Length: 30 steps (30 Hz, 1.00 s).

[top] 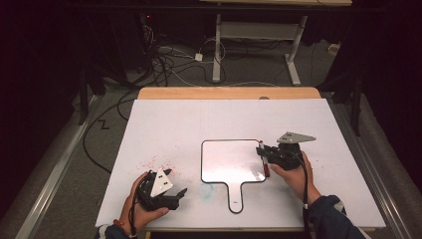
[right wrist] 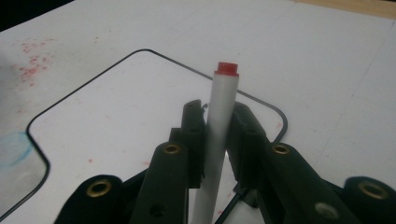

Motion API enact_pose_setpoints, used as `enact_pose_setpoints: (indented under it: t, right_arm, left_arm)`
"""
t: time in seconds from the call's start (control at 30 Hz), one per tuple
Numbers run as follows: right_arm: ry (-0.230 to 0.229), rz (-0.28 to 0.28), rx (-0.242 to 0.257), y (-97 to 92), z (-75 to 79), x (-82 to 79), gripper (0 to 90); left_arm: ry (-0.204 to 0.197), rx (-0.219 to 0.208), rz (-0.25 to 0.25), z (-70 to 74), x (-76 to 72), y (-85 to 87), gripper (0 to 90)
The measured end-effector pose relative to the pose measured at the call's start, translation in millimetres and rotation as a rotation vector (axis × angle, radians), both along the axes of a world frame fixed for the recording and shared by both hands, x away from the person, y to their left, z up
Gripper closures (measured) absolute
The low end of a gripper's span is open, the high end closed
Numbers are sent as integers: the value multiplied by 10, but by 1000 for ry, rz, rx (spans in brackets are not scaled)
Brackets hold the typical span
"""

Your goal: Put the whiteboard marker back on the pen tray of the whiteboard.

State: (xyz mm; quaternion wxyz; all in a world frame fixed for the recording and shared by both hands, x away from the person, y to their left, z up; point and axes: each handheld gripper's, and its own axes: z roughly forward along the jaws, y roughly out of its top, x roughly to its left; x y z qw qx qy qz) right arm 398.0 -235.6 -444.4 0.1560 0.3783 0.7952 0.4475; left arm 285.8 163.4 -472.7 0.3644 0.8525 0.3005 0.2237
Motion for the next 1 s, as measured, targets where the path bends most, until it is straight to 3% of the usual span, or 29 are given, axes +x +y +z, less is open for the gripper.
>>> enact_pose_setpoints:
  t: [0.23, 0.3, 0.63, 1.0]
  right_arm:
    - [55, -60, -6, -6, -168, 203, 758]
    - [70, -72, -39, 8, -206, 232, 744]
    - [55, -101, -173, 55, -258, 262, 645]
    - [52, -109, -185, -18, -253, 250, 614]
  left_arm:
    - [8, 6, -2, -13, 10, -3, 197]
    - [9, 9, -2, -17, 10, -7, 197]
    - [14, 19, 7, -23, 14, -17, 197]
    - [18, 25, 5, -27, 14, -18, 197]
